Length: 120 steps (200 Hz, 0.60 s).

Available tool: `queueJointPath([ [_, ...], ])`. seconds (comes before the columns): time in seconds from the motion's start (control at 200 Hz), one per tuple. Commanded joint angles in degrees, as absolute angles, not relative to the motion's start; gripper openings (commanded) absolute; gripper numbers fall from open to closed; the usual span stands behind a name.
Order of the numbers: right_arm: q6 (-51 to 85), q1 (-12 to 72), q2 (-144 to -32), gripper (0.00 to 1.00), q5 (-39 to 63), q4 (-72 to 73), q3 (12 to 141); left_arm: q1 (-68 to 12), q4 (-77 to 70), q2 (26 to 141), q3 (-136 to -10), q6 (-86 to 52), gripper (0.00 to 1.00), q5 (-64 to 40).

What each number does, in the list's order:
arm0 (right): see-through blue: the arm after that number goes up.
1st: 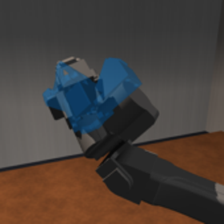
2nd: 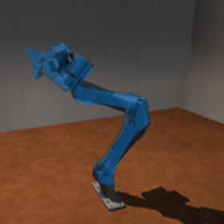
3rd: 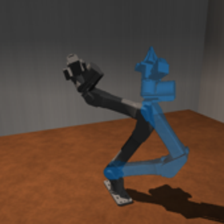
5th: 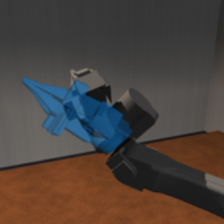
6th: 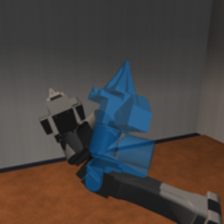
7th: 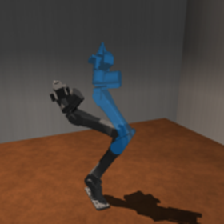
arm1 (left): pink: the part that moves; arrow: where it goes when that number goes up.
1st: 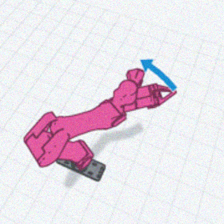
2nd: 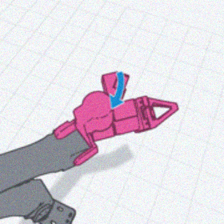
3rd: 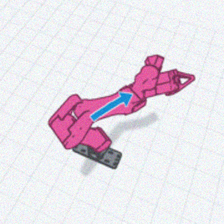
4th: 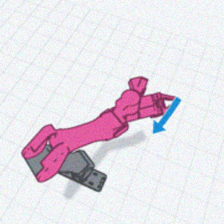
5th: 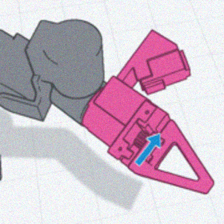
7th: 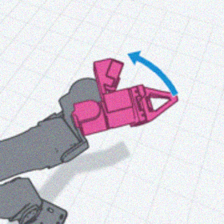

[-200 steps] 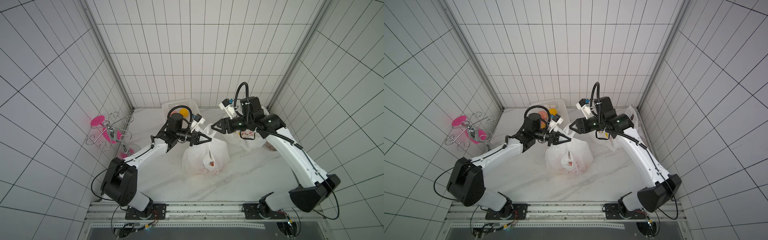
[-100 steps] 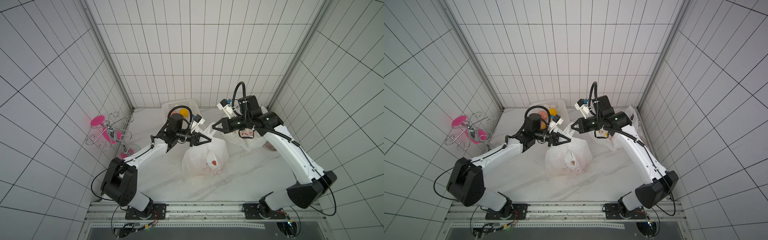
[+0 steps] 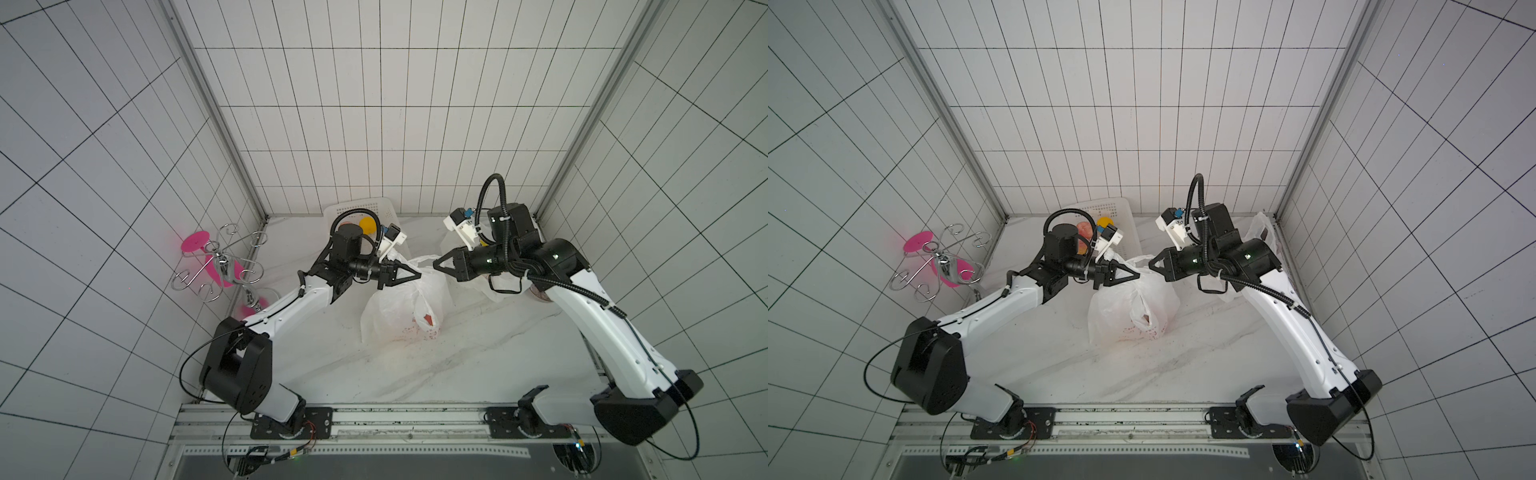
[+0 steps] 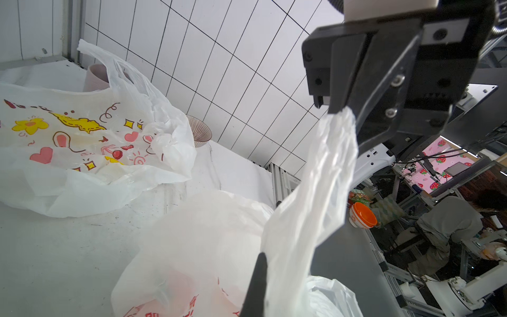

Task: Place the peach into a plastic bag & tie a knot
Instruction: Cross the plastic bag at the center of the board.

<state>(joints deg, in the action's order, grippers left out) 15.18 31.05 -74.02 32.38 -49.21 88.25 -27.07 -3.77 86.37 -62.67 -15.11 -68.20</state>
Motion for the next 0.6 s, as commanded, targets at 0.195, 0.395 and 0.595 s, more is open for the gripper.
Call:
queueJointPath([
  [0.195,27.34,40.88,-68.53,0.00,28.48,-37.69,70.20,-25.84,0.91,86.91,-63.44,-14.64,0.05,-65.31],
  [0.395,29.55,42.81,-71.44,0.00,25.74,-32.80,65.50,-25.59,6.61,87.14,-65.27,-11.46,0.05,-63.40],
  [0.595,28.26,42.81,-74.33,0.00,26.29,-30.67,63.78,-25.12,13.43,88.06,-67.62,-8.76,0.08,-61.03],
])
